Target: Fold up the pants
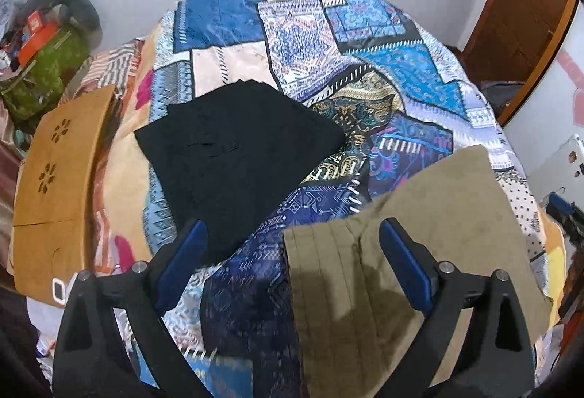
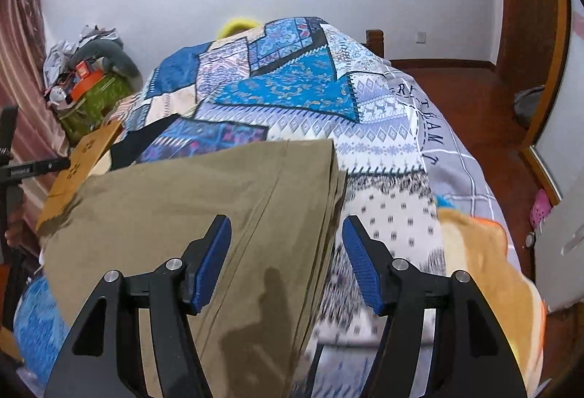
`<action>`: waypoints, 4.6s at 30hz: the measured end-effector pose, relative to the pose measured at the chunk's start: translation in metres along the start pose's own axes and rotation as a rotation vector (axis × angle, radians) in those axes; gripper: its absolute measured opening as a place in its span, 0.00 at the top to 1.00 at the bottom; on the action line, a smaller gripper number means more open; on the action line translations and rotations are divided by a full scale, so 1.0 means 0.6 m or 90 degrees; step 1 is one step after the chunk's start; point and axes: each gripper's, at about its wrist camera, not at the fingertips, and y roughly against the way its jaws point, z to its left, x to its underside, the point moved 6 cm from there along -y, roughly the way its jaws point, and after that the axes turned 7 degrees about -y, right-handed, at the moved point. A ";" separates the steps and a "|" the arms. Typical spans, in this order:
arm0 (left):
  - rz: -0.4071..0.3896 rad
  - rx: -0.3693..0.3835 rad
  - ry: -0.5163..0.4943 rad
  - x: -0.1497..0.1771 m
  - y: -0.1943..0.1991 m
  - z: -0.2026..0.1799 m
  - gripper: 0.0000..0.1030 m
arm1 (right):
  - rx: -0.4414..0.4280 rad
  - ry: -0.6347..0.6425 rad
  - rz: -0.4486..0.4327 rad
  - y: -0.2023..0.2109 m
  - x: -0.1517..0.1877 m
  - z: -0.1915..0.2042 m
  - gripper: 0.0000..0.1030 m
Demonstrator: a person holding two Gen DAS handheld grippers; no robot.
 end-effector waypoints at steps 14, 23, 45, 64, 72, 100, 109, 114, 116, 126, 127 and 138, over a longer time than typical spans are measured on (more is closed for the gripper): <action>0.054 0.069 0.011 0.036 -0.096 -0.005 0.07 | 0.007 0.000 0.084 -0.226 -0.085 -0.052 0.48; 0.010 0.006 -0.003 0.034 -0.086 -0.005 0.29 | 0.064 0.055 0.089 -0.279 -0.067 -0.062 0.90; -0.065 0.037 -0.021 -0.022 0.041 -0.024 0.21 | -0.071 0.112 0.039 -0.082 -0.096 0.142 0.41; 0.069 0.057 -0.113 0.078 -0.048 -0.085 0.07 | -0.120 0.172 0.240 -0.123 0.077 0.211 0.29; 0.045 -0.001 -0.137 0.115 -0.007 -0.070 0.07 | -0.094 0.100 0.206 -0.059 0.107 0.149 0.29; -0.013 -0.020 -0.038 0.188 0.132 -0.018 0.07 | -0.022 0.037 0.093 0.089 0.171 0.084 0.29; -0.008 0.117 0.048 0.196 0.157 -0.064 0.07 | -0.109 0.100 0.036 0.095 0.124 0.199 0.29; 0.022 0.160 0.046 0.221 0.147 -0.095 0.07 | -0.108 0.125 0.078 0.047 0.152 0.230 0.29; 0.039 0.183 0.057 0.233 0.138 -0.101 0.07 | -0.105 0.121 0.122 0.022 0.171 0.228 0.29; 0.098 0.280 0.108 0.253 0.090 -0.126 0.01 | -0.130 0.122 0.142 0.021 0.198 0.226 0.27; 0.100 0.286 0.119 0.250 0.086 -0.124 0.01 | -0.131 0.121 0.140 0.021 0.199 0.227 0.26; 0.109 0.352 0.288 0.204 0.042 -0.071 0.12 | -0.148 0.113 0.128 0.024 0.201 0.227 0.25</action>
